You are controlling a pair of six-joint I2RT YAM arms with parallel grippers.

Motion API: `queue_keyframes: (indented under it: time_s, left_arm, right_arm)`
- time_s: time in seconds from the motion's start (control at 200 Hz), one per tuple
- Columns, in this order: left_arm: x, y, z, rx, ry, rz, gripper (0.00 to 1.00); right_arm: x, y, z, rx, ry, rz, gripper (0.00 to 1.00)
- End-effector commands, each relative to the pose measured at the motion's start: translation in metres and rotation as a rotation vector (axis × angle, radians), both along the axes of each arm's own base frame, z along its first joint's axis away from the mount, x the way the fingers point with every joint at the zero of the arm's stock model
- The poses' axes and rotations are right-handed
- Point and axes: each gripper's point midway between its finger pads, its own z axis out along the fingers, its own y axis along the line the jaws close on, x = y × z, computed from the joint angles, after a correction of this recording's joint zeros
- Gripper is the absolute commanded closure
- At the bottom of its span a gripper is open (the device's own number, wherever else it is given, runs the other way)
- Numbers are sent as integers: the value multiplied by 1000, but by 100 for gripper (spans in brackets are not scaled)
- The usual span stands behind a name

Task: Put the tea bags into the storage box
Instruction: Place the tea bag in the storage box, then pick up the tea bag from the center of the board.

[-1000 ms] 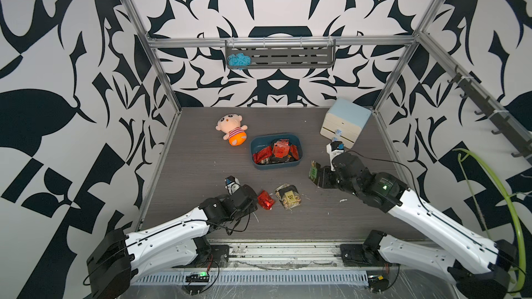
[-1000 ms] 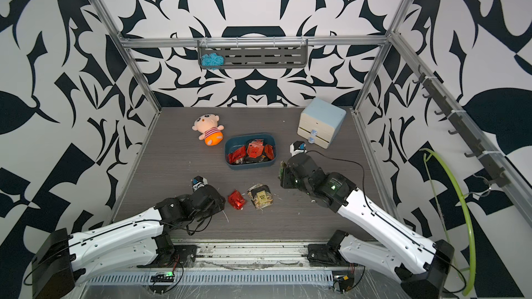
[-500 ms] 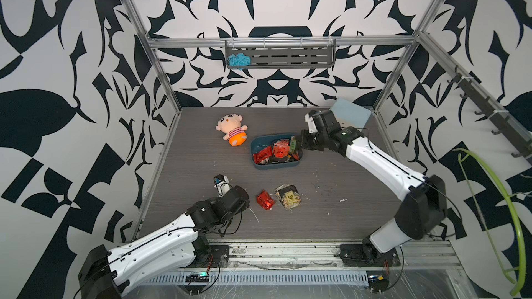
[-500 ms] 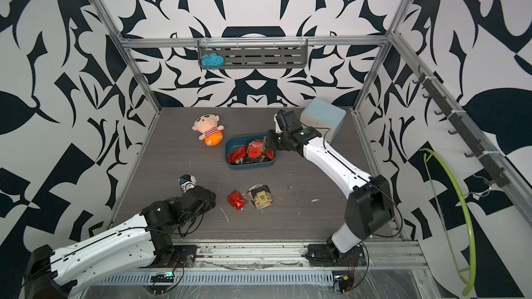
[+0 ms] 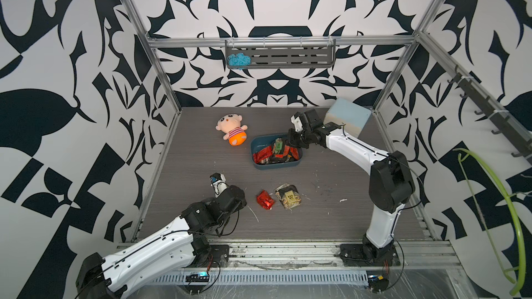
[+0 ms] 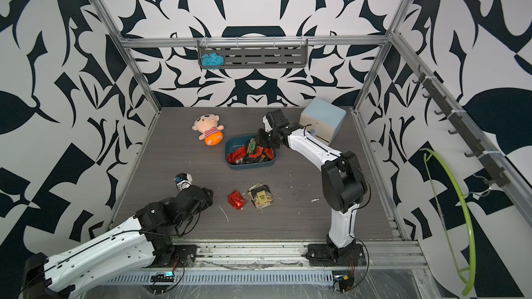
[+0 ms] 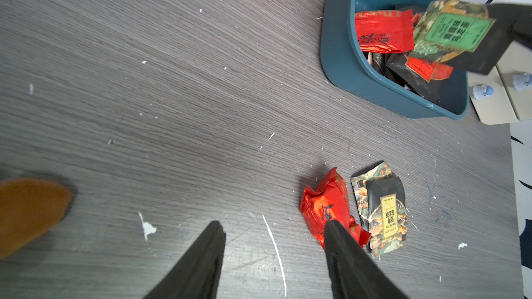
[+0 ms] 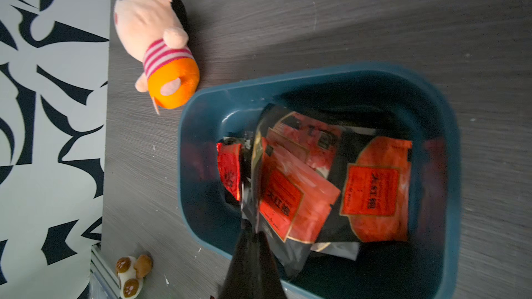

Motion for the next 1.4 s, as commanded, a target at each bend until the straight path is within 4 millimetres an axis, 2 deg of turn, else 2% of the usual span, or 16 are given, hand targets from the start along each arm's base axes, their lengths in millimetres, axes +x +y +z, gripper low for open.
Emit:
queue_keyframes:
  time_s: [0.0,0.085,0.24,0.285,0.35,0.455,0.64,0.785,0.89,1.02,1.03,1.08,1.245,1.395]
  left_arm:
    - [-2,4,0,20,11,-1,39]
    - [-3,0,4,7,12,-23,39]
    - [-3,-15,18,-46,14,-75,39]
    - [-4,-21,21,-62,15,-94,39]
    - [-4,-29,25,-89,19,-119,40]
    - [-4,-45,30,-142,26,-163,41]
    - [-4,-79,35,-201,55,-251,46]
    - [-4,-111,39,-176,72,-320,49]
    - [-3,-138,39,-147,89,-383,51]
    - [1,-165,30,-119,138,-416,58]
    - [1,-167,22,-104,154,-417,58]
    - [1,-177,16,-102,176,-430,60]
    - [4,-189,-5,-84,235,-418,69]
    - [8,-196,-23,-57,272,-402,83]
  right_arm:
    - [-3,-24,17,-22,-35,-44,97]
    - [-10,-47,22,-86,-59,-69,93]
    - [-26,-90,50,-228,-143,-106,61]
    - [-33,-101,61,-267,-168,-113,56]
    - [-47,-116,73,-307,-195,-120,54]
    - [-76,-128,85,-303,-222,-108,54]
    - [-129,-129,91,-173,-234,-66,54]
    - [-164,-119,70,-49,-174,-13,54]
    - [-183,-112,40,15,-98,15,54]
    - [-199,-106,7,83,-10,11,54]
    - [-200,-106,5,87,-5,10,54]
    - [-204,-105,-6,91,26,3,54]
    - [-216,-104,-40,75,112,-9,54]
    - [-219,-94,-55,69,131,12,55]
